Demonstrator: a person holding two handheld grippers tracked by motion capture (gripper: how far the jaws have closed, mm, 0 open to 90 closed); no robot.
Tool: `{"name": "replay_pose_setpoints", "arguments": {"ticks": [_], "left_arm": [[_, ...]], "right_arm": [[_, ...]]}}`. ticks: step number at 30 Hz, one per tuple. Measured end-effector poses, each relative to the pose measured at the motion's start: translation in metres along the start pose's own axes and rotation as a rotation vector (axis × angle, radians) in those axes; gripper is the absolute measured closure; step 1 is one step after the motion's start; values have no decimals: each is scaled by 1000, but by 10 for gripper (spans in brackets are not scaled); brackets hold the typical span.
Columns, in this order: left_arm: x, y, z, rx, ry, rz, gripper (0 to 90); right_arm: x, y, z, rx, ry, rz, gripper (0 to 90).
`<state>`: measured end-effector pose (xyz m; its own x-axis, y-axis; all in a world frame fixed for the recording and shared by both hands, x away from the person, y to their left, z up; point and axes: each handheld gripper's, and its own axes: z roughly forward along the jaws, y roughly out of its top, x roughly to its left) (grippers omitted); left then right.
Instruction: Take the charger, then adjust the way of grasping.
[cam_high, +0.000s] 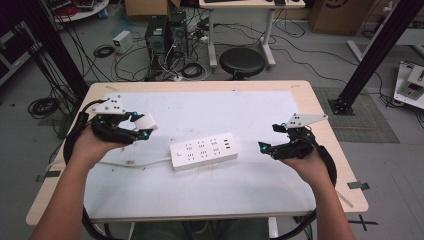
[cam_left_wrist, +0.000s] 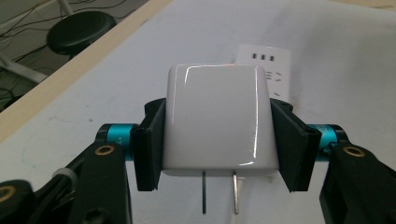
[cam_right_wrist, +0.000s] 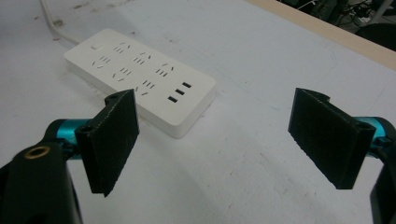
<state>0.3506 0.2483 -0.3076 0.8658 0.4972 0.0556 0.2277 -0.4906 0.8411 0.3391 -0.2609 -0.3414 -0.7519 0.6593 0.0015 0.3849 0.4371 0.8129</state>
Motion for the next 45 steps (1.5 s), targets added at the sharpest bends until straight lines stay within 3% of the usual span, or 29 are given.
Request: {"name": "replay_pose_setpoints", "arguments": {"ticks": [5, 13, 16, 19, 21, 28, 29, 30, 31, 32, 37, 41, 45], "left_arm": [[-11, -10, 3, 48, -22, 17, 425], [-16, -15, 19, 72, -38, 30, 425], [-25, -10, 31, 88, -74, 58, 425], [-35, -10, 46, 97, -109, 93, 425], [-38, -11, 50, 98, -121, 96, 424], [-60, -8, 76, 64, -155, 167, 425], [-68, -5, 81, 48, -161, 194, 425], [-68, -5, 81, 48, -161, 194, 425], [-72, -4, 84, 37, -168, 206, 425], [-81, -1, 88, 26, -170, 247, 425], [-101, 0, 96, -28, -151, 330, 425], [-117, -4, 103, -49, -106, 397, 425], [-128, -6, 109, -79, -60, 437, 425]], "right_arm": [[4, -2, 1, 1, 5, 2, 166], [7, 0, 3, 2, 12, -10, 166], [9, 4, 2, -15, 30, -33, 166], [12, 5, 3, -16, 50, -25, 166], [12, 6, 4, -16, 56, -32, 166], [28, 10, 20, 19, 147, -40, 166], [36, 14, 26, 27, 182, -39, 166], [36, 14, 26, 27, 182, -39, 166], [43, 16, 31, 31, 215, -43, 166], [46, 17, 34, 34, 232, -49, 166], [62, 16, 48, 52, 314, -28, 166], [72, 12, 57, 41, 386, 20, 166], [75, 9, 64, 27, 423, 66, 166]]}}
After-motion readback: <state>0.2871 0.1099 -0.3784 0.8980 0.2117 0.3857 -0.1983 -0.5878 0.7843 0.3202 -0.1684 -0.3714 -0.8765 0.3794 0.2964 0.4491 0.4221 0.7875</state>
